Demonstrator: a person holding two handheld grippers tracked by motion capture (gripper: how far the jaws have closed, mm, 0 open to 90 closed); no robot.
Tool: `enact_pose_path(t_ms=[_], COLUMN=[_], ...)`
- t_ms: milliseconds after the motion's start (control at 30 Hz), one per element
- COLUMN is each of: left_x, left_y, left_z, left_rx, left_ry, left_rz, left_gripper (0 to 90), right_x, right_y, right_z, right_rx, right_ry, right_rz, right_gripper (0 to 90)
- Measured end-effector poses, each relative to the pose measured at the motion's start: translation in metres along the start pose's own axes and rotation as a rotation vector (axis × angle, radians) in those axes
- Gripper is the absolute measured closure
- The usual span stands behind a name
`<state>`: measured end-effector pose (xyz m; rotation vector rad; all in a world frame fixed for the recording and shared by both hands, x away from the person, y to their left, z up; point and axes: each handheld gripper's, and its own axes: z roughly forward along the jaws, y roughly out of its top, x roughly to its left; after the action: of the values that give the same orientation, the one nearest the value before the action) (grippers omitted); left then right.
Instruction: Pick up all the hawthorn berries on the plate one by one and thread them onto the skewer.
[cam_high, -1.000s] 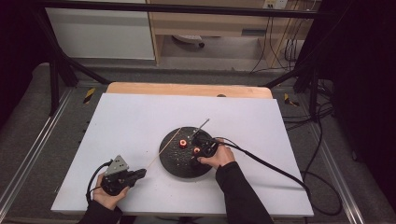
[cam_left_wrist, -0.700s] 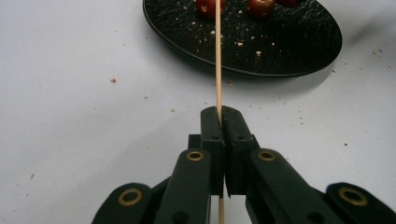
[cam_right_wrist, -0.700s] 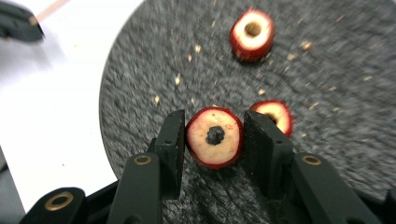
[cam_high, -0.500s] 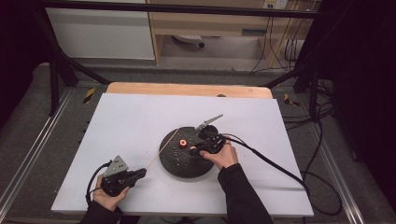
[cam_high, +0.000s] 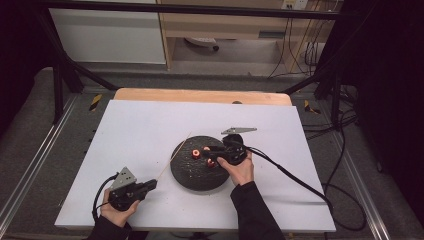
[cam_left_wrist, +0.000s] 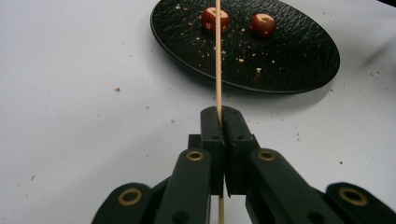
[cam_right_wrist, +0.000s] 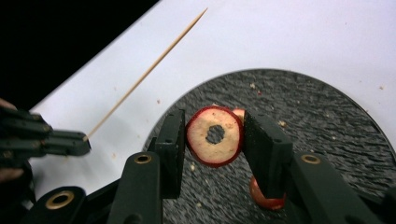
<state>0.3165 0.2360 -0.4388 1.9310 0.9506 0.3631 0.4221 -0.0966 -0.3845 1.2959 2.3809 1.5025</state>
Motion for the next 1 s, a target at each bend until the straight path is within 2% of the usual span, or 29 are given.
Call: enact_pose_path(t_ms=[333, 567, 1000], left_x=[-0.003, -0.005, -0.012], left_y=[0.0, 0.0, 0.003], left_z=[0.001, 0.001, 0.003], left_rx=[-0.029, -0.039, -0.067], left_ry=[0.022, 0.03, 0.037], left_rz=[-0.025, -0.028, -0.027], left_gripper=[88.0, 88.0, 88.0], right_x=[-0.006, -0.008, -0.007], right_y=[-0.01, -0.016, -0.01], right_z=[0.002, 0.007, 0.006], right_rx=[-0.173, -0.25, -0.421], right_ry=[0.044, 0.051, 0.075], right_rz=[0.119, 0.155, 0.224], right_gripper=[60.5, 60.7, 60.8])
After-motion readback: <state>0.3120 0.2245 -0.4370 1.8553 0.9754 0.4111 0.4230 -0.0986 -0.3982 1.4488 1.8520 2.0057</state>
